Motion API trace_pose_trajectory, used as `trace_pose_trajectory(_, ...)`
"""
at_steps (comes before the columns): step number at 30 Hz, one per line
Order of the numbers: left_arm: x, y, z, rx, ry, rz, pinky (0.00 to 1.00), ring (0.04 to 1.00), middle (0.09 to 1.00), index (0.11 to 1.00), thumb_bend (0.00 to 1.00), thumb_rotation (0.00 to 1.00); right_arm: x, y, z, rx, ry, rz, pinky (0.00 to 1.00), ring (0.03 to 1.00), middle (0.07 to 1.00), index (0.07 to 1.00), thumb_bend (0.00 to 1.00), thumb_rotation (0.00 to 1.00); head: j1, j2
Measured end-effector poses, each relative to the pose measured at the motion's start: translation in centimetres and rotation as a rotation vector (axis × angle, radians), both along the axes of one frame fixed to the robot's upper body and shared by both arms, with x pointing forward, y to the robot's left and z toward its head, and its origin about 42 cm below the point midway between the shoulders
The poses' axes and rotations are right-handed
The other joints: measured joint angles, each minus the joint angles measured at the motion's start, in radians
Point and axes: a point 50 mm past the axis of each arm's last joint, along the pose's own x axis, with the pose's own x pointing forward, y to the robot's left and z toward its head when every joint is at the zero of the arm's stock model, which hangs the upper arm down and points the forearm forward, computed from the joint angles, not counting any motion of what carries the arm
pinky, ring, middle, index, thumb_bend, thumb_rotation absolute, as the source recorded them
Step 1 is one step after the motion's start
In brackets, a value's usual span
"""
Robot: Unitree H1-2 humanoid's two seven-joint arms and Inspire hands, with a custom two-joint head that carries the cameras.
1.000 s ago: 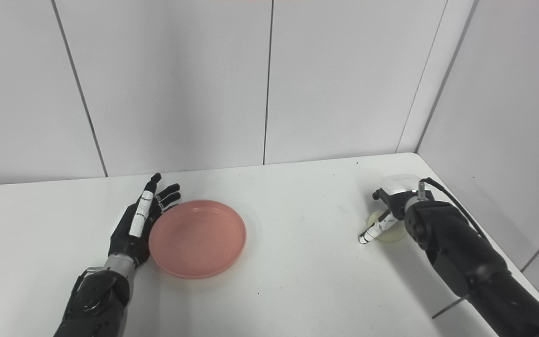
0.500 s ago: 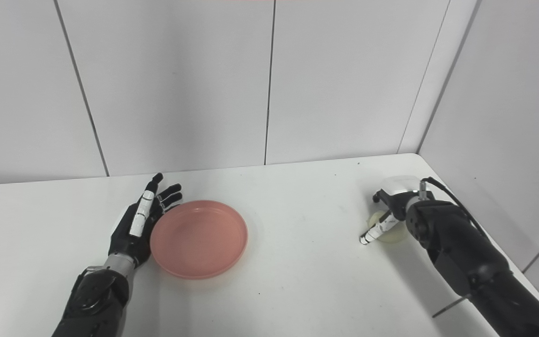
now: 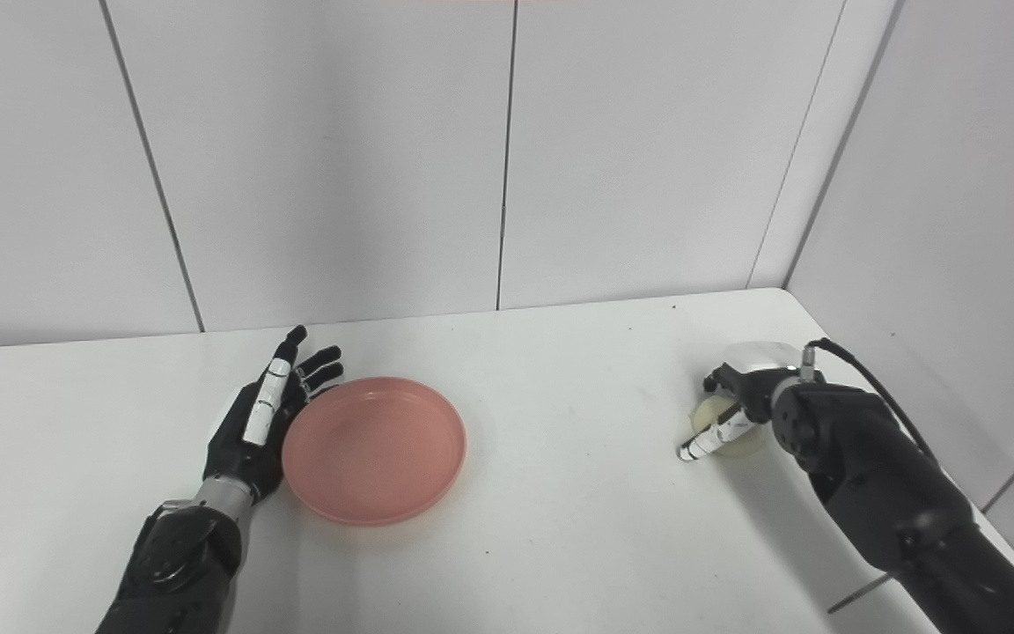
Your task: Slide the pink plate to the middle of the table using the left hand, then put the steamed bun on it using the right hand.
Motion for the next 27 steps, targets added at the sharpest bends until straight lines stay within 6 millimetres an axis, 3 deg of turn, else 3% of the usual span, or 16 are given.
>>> trace_pose_trajectory(13, 0.0, 0.0, 0.0, 0.001, 0.001, -0.008, 0.8, 0.849, 0.833, 0.974, 0.71, 0.83, -0.2, -0.35, 0.12, 0.019, 0.017, -0.02, 0.68, 0.88, 0.903, 0.822, 1.0, 0.56, 0.002, 0.008)
trace_pose_trajectory(16, 0.0, 0.03, 0.0, 0.001, 0.001, -0.008, 0.79, 0.845, 0.829, 0.967, 0.71, 0.83, -0.19, -0.32, 0.13, 0.021, 0.015, -0.023, 0.6, 0.782, 0.871, 0.814, 1.0, 0.54, 0.002, 0.008)
trace_pose_trajectory(19, 0.01, 0.07, 0.01, 0.003, 0.001, -0.01, 0.79, 0.845, 0.828, 0.965, 0.71, 0.83, -0.19, -0.21, 0.24, 0.024, 0.007, -0.026, 0.58, 0.754, 0.856, 0.809, 1.0, 0.54, 0.002, 0.009)
trace_pose_trajectory(23, 0.05, 0.26, 0.02, 0.007, 0.003, -0.011, 0.79, 0.843, 0.823, 0.965, 0.73, 0.83, -0.28, -0.35, 0.33, 0.044, -0.02, -0.046, 0.52, 0.669, 0.773, 0.779, 1.0, 0.42, 0.002, 0.012)
trace_pose_trajectory(27, 0.09, 0.3, 0.07, 0.011, 0.015, -0.015, 0.79, 0.842, 0.821, 0.964, 0.74, 0.83, -0.23, -0.29, 0.24, 0.024, -0.045, -0.061, 0.4, 0.503, 0.606, 0.739, 0.99, 0.24, 0.002, 0.014)
